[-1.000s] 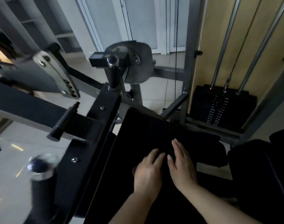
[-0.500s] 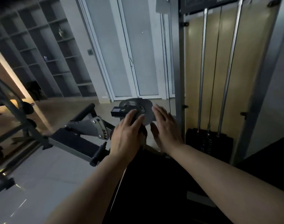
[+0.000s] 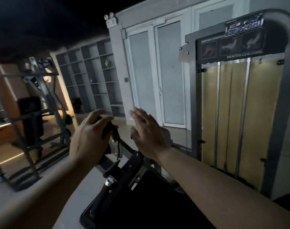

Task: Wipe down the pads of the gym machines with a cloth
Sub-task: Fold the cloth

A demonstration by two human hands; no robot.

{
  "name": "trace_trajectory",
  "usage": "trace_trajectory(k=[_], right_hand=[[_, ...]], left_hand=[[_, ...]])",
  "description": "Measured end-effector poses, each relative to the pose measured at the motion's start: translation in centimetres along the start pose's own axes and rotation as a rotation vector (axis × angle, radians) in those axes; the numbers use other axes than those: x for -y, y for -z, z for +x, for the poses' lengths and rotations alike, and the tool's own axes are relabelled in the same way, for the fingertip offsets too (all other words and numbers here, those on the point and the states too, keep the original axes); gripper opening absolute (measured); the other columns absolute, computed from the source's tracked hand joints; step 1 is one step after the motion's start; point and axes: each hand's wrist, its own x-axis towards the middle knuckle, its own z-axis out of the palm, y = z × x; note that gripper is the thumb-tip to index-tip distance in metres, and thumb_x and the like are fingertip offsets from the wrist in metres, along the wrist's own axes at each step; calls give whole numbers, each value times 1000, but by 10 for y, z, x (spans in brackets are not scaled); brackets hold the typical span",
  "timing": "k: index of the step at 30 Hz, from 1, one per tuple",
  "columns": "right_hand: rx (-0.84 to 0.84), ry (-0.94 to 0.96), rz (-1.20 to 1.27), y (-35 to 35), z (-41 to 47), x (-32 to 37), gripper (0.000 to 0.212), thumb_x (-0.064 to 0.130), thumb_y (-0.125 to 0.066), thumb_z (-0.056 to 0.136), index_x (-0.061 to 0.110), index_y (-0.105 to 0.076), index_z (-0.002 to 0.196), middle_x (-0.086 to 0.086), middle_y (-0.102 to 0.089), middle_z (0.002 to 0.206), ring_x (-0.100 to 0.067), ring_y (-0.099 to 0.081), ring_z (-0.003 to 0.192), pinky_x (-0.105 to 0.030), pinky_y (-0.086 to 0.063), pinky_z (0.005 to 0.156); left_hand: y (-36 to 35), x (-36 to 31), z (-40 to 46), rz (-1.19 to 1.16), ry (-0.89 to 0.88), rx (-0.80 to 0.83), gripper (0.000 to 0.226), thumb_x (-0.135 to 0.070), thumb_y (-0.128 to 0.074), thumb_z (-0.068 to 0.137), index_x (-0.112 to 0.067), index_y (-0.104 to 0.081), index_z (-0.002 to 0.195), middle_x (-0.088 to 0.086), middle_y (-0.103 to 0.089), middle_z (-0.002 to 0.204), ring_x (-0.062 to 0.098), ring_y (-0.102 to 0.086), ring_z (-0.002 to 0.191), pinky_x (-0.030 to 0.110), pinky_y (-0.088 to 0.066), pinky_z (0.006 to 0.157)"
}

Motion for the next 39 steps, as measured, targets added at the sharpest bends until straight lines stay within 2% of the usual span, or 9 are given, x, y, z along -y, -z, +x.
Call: trace_trajectory(k=[6,10,15,22,26,28,31,33,39], right_hand=[[-15,167,91,-10,14,49,54,24,-37,92,10,-37,144,-8,-33,153,-21,-27,143,-44,-24,115],[-27,239,189,-27,17,94,52,23,-37,92,8,-42,141,-10,-39,150,-23,-31,140,-40,-23,115],[-76,371,313,-56,20,156,47,17,-46,90,7,-47,136,-11,-49,142,-23,-42,134,-40,-35,110],[-54,509,471,-91,15,269,50,23,-42,91,2,-48,135,-17,-50,140,-32,-44,132,-53,-43,101],[-47,603,513,-112,7,337,48,20,-45,91,1,-48,135,-19,-49,140,-33,-45,131,-49,-42,104],[-45,645,535,-125,5,373,45,18,-46,92,3,-49,134,-20,-52,136,-34,-52,124,-47,-47,98],[-35,670,565,-139,6,427,37,18,-48,94,5,-53,128,-18,-64,118,-30,-68,93,-39,-59,71],[-46,684,594,-148,8,463,31,15,-54,92,5,-58,120,-15,-68,104,-25,-68,75,-33,-57,57],[-22,770,667,-187,4,557,34,21,-45,91,4,-57,119,-17,-66,100,-23,-64,68,-35,-55,55]], left_hand=[[68,-1,-14,155,58,-48,31,-8,-70,81,-16,-69,111,8,-57,128,32,-64,99,38,-53,76],[112,12,-34,274,114,-42,32,-10,-72,81,-17,-69,113,7,-57,128,32,-64,102,41,-56,76],[174,38,-69,429,219,-46,33,-12,-73,80,-17,-69,112,6,-59,127,31,-67,96,38,-57,70],[262,77,-126,575,350,-70,33,-13,-68,85,-16,-67,118,6,-54,135,28,-61,111,43,-57,80],[307,106,-159,645,428,-73,37,-14,-67,87,-18,-63,123,2,-48,140,25,-56,119,39,-57,84],[332,123,-177,678,465,-77,39,-15,-66,88,-19,-61,126,2,-47,142,24,-52,124,41,-55,88],[369,147,-199,710,506,-89,42,-15,-64,88,-20,-57,130,0,-47,141,21,-48,127,43,-51,95],[392,166,-214,726,527,-101,43,-15,-64,88,-19,-56,130,0,-50,138,19,-49,125,41,-49,96],[446,223,-254,797,543,-114,40,-14,-66,86,-14,-60,126,3,-57,129,19,-53,119,26,-43,91]])
